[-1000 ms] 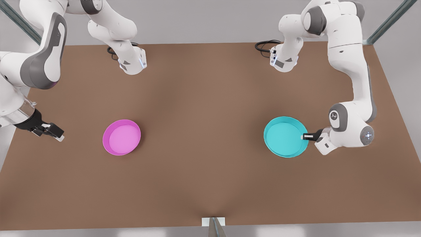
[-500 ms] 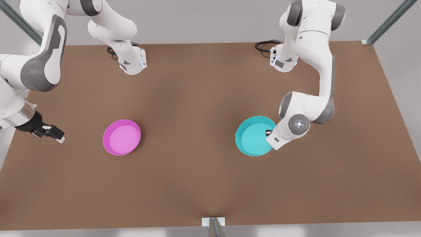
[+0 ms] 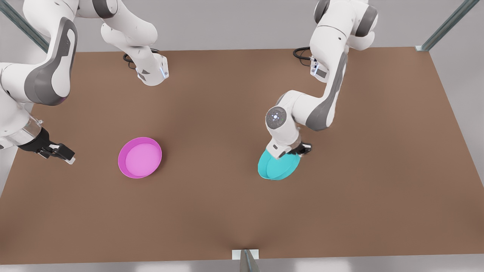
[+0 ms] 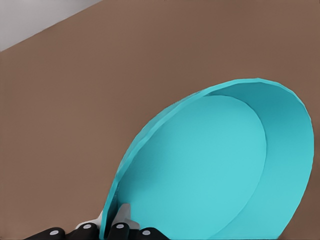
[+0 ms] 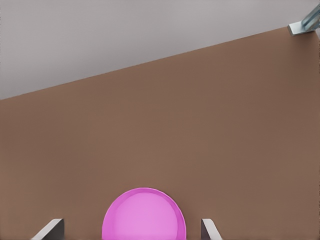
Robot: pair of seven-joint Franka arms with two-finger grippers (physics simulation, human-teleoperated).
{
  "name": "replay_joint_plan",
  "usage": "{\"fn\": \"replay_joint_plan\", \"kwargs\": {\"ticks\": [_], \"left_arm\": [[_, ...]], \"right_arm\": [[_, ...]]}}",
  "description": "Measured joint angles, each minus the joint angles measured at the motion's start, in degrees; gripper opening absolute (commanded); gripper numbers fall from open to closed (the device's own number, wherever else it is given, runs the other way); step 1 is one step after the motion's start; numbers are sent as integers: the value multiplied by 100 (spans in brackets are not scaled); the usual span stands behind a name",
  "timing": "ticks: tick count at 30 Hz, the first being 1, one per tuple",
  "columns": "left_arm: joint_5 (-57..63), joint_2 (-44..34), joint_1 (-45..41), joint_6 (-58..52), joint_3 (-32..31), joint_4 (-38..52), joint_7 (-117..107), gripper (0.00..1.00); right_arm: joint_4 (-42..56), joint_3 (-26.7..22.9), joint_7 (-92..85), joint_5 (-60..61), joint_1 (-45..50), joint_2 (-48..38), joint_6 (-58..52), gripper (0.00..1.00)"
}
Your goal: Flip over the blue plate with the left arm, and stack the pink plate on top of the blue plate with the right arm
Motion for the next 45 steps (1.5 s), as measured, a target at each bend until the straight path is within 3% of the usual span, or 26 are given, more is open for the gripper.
{"fn": "replay_joint_plan", "kwargs": {"ticks": [13,23,40,41,42,45], "left_arm": [[2388,560,-965,-50,-2,164,-921,21],[3787,1240,-1595,-864,-1,613,-1010,21],[4977,2571,-1998,-1938,0,1266,-1815,22],[4992,2594,-2027,-1965,0,1282,-1810,32],[4985,2615,-2047,-1987,1,1283,-1807,99],[4931,2697,-2099,-2073,1,1360,-1817,100]], "right_arm": [[-9,0,0,-5,14,0,158,100],[-9,0,0,-5,14,6,158,100],[-9,0,0,-5,14,9,158,100],[-9,0,0,-5,14,14,158,100],[-9,0,0,-5,14,36,158,100],[-9,0,0,-5,14,53,158,100]]}}
